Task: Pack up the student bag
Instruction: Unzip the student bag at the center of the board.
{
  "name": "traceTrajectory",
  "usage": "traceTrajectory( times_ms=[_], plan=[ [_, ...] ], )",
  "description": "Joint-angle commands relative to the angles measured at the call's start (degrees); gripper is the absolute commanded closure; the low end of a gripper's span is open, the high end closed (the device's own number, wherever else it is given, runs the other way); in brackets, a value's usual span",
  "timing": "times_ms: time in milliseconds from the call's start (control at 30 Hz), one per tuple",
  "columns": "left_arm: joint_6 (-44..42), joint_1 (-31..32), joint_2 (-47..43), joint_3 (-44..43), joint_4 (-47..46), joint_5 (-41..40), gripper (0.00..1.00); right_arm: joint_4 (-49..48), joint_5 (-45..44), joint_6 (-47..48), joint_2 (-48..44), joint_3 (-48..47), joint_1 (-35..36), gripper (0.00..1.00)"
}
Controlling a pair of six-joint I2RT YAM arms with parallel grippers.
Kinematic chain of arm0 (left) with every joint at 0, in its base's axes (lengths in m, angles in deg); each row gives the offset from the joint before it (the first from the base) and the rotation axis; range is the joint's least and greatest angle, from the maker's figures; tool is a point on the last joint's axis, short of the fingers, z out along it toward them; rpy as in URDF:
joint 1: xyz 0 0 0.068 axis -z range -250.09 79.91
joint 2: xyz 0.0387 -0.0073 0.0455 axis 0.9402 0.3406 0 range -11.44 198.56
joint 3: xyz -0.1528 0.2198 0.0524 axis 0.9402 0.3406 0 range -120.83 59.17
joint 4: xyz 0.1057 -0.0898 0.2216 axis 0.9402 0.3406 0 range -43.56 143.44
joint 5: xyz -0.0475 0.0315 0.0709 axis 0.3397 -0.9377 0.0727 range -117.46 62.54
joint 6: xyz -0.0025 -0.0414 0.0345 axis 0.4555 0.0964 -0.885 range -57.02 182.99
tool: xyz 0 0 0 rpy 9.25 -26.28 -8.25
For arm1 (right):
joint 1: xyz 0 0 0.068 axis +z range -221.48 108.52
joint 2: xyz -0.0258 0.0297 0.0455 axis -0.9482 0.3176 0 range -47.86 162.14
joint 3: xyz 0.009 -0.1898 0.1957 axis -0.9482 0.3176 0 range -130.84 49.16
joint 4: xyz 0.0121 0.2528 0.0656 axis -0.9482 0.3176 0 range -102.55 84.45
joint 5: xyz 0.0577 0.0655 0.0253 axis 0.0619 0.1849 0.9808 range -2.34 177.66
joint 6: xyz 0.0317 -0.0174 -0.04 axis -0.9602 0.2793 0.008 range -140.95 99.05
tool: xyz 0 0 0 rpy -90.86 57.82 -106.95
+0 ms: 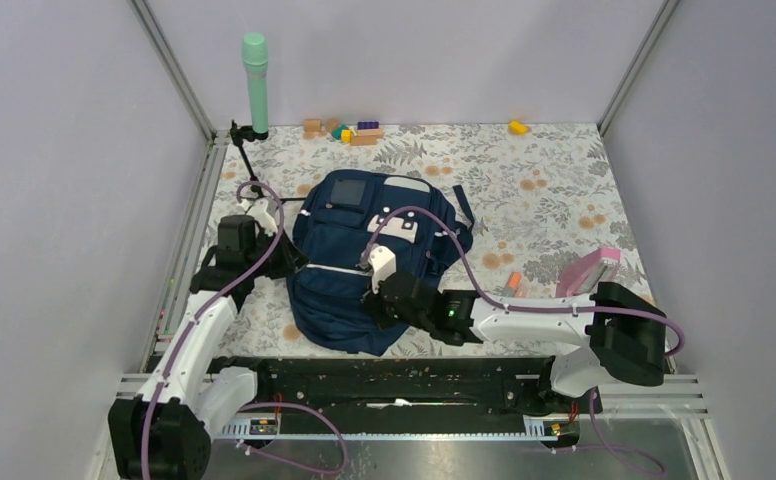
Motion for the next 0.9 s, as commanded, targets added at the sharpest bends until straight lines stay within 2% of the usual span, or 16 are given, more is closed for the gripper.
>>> traceTrajectory(
  times_ms=[0,267,533,633,867],
  plan=[
    [3.95,2.12,-4.93,0.57,-0.9,0.2,1.0,-0.85,-3.88,-0.55,0.76,-1.68,-2.88,1.0],
    [11.08,11.13,-6.93,1.68,-3.6,-4.96,1.0,0.13,-3.11,0.09,-2.24,2.73,-9.45,1.0],
    [19.82,22.06,-6.35,3.94,-10.66,-12.03,1.0,4.61,-4.04,4.35,-5.79,3.43,-14.44,1.0],
    [22.33,24.0,-6.36,4.56,-12.96,-14.18,1.0,7.3,-3.88,5.0,-6.44,2.91,-14.49,1.0],
    [24.5,25.38,-5.52,4.78,-15.6,-15.5,1.0,9.1,3.26,0.25,-7.48,3.54,-13.98,1.0]
  ],
)
